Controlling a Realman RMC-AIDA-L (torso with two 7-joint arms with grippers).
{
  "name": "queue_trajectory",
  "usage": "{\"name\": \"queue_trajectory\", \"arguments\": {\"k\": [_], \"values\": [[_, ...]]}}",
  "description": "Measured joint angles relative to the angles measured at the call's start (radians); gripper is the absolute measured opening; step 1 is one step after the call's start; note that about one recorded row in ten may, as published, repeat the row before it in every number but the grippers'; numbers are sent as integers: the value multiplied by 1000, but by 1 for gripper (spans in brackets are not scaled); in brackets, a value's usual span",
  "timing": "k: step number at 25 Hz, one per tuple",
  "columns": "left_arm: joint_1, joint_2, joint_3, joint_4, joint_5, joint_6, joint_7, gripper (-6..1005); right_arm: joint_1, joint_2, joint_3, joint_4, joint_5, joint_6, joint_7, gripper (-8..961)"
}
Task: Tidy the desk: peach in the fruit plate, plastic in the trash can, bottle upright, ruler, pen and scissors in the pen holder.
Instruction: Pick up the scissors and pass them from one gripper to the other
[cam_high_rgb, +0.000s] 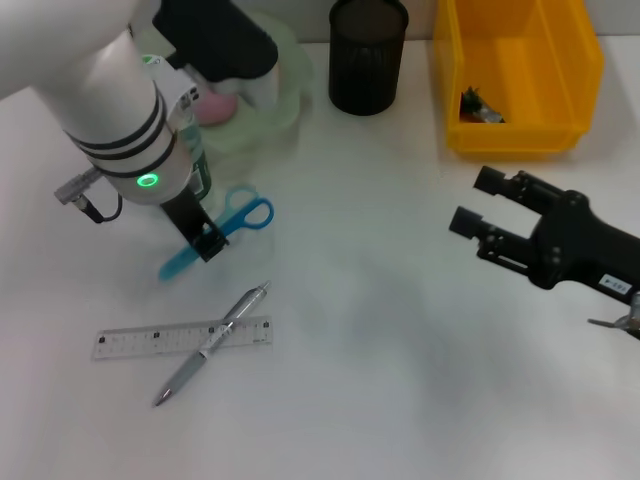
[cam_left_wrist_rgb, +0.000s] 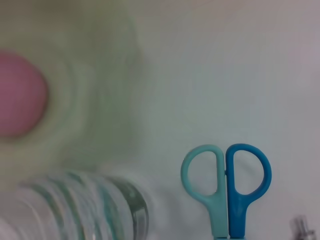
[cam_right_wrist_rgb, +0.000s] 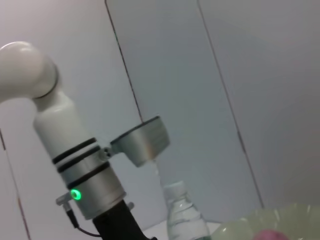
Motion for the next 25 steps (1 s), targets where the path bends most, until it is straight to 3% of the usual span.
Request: {"name": "queue_trajectory", "arguments": {"k": [1, 5, 11, 15, 25], "values": [[0, 0, 0, 0, 0, 0, 0, 221, 0, 0, 0, 0, 0, 0, 0, 726], [80, 2, -2, 188, -19, 20, 4, 221, -10, -6, 21, -1, 1, -3, 1, 726], [139, 5, -17, 301, -114, 4, 26, 221, -14, -12, 19, -4, -7, -22, 21, 726], [178, 5, -48, 350, -204, -38, 67, 221, -18, -27, 14, -7, -12, -46, 36, 725], [265, 7, -164, 361, -506, -158, 237, 222, -39, -30, 16, -9, -13, -63, 29, 725]]}}
